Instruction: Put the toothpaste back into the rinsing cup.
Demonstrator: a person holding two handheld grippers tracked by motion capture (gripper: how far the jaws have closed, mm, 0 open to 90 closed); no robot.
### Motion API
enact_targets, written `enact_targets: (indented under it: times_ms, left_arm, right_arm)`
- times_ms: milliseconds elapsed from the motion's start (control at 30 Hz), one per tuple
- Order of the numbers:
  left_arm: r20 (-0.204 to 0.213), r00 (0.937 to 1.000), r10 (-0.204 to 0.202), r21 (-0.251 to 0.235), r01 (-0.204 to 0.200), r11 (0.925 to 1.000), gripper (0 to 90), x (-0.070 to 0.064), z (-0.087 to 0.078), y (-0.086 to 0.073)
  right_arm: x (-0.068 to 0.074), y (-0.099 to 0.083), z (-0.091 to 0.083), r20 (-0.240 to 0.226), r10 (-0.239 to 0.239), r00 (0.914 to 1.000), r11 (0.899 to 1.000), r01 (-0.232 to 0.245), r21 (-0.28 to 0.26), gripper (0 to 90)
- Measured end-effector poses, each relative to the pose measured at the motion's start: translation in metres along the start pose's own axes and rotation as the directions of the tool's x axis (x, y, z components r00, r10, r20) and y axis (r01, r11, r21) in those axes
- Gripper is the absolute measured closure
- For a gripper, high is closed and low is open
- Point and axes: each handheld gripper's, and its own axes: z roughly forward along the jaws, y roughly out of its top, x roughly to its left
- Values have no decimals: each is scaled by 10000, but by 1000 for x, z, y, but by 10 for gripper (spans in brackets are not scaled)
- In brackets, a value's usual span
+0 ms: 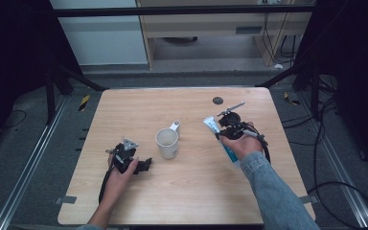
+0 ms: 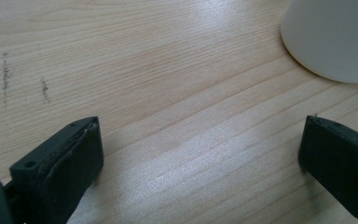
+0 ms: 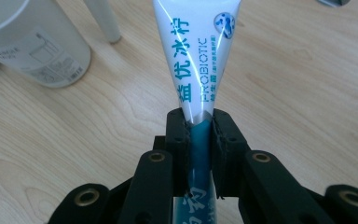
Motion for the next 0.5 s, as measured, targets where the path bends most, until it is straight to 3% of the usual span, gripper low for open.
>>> enact_targets:
  times_ms: [500]
  left_arm:
    - [4,10000,3,-13,-3,10000,0,0,0,0]
  right_arm:
    - [8,20,-10,-82,-61,9999,9937,51,-1122,787]
